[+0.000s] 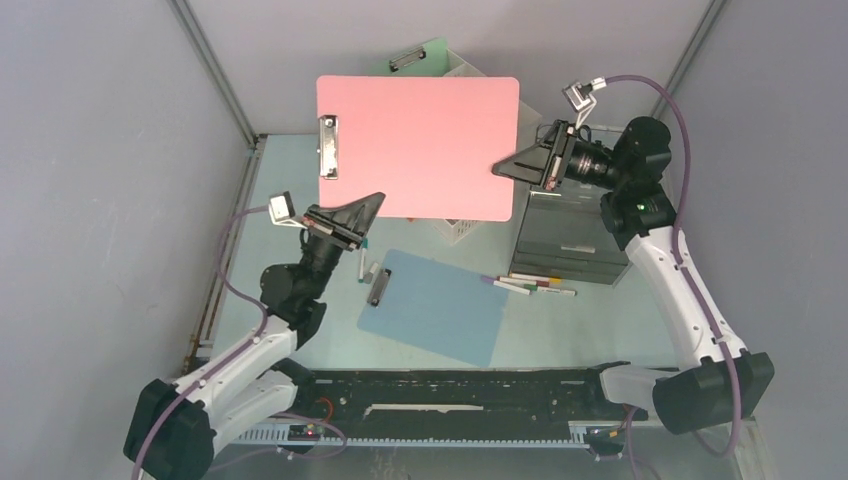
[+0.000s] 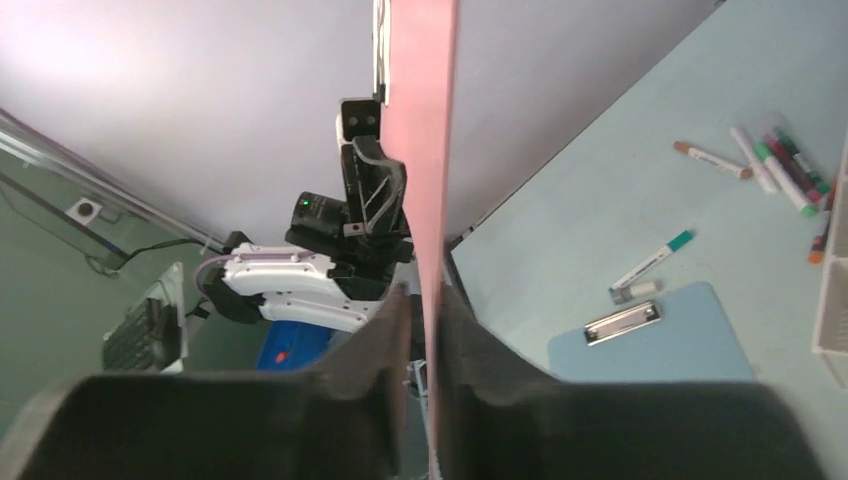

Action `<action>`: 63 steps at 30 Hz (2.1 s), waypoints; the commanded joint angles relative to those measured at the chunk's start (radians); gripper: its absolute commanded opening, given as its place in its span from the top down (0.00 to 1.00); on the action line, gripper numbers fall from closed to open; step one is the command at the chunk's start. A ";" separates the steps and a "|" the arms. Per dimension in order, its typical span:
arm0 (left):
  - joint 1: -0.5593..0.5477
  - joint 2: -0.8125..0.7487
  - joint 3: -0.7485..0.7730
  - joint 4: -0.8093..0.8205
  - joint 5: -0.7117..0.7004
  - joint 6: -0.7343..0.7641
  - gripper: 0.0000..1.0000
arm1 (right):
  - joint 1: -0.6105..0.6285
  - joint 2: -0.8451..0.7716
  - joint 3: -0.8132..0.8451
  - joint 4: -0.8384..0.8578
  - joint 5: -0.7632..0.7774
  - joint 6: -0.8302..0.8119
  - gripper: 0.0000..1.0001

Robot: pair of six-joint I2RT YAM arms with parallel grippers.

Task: Organize the desk
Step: Place the folder in the storage box.

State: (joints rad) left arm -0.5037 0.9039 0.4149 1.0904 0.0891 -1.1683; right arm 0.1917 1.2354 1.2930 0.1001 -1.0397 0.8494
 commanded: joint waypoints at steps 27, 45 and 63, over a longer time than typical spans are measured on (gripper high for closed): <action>0.309 0.051 0.742 -1.095 0.079 0.831 1.00 | -0.160 -0.127 0.086 -0.352 -0.222 -0.736 0.00; 0.267 0.434 1.013 -0.891 0.180 0.953 1.00 | -0.160 -0.091 0.085 -0.392 -0.226 -0.784 0.00; 0.248 0.748 1.085 -0.325 0.226 1.019 1.00 | -0.157 -0.062 0.083 -0.408 -0.227 -0.815 0.00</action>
State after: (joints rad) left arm -0.2470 1.6096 1.4082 0.5671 0.2974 -0.1814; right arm 0.0349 1.1652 1.3476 -0.3050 -1.2621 0.0643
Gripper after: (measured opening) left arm 0.003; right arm 0.993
